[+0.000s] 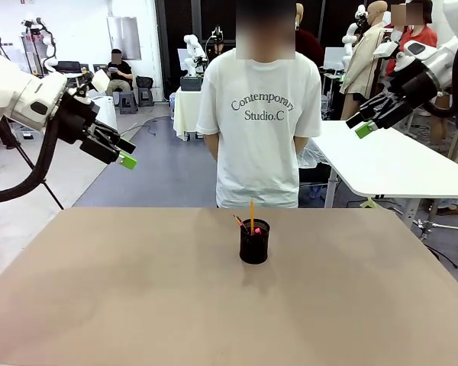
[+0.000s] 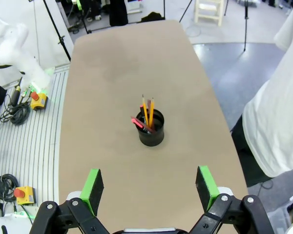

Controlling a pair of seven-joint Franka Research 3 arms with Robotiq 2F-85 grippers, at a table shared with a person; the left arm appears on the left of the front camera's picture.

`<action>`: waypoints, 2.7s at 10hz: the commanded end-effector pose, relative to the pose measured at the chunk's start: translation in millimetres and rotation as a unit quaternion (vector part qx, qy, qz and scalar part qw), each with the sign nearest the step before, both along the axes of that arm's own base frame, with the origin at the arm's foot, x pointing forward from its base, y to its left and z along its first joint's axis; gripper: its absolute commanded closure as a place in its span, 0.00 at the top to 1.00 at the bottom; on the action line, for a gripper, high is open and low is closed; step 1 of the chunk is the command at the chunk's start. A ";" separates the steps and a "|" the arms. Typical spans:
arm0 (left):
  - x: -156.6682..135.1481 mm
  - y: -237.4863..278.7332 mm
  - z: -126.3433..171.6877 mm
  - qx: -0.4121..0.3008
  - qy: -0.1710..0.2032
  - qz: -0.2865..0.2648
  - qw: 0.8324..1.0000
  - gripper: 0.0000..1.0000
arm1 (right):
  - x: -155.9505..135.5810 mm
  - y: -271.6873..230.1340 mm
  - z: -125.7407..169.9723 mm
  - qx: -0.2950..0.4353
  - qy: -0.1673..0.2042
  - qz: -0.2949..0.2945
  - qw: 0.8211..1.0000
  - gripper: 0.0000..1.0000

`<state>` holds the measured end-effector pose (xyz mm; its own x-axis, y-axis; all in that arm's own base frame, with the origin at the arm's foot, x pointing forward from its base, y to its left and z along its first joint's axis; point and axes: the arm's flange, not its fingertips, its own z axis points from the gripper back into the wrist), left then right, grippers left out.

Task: Place the pens into the pen holder.
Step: Pick up a writing instrument from the table and place it into the Pen holder.

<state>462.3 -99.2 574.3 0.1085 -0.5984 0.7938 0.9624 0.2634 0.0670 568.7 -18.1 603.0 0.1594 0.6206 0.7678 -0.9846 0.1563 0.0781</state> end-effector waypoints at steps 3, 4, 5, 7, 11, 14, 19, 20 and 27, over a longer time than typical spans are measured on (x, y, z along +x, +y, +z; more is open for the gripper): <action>-0.8 2.0 1.1 0.000 0.000 0.004 1.000 1.00 | -0.8 0.8 1.4 0.000 -0.001 0.000 1.000 1.00; -0.8 2.0 1.1 0.000 0.000 0.004 1.000 1.00 | -0.8 0.8 1.4 0.000 -0.001 0.000 1.000 1.00; -0.8 2.0 1.1 0.000 0.000 0.004 1.000 1.00 | -0.8 0.8 1.4 0.000 -0.001 0.000 1.000 1.00; -0.8 2.0 1.1 0.000 0.000 0.004 1.000 1.00 | -0.8 0.8 1.4 0.000 -0.001 0.000 1.000 1.00; -0.8 2.0 1.1 0.000 0.000 0.004 1.000 1.00 | -0.8 0.8 1.4 0.000 -0.001 0.000 1.000 1.00; -0.8 2.0 1.1 0.000 0.000 0.004 1.000 1.00 | -0.8 0.8 1.4 0.000 -0.001 0.000 1.000 1.00; -0.8 2.0 1.1 0.000 0.000 0.004 1.000 1.00 | -0.8 0.8 1.4 0.000 -0.001 0.000 1.000 1.00; -0.8 2.0 1.1 0.000 0.000 0.004 1.000 1.00 | -0.8 0.8 1.4 0.000 -0.001 0.000 1.000 1.00; -0.8 2.0 1.1 0.000 0.000 0.004 1.000 1.00 | -0.8 0.8 1.4 0.000 -0.001 0.000 1.000 1.00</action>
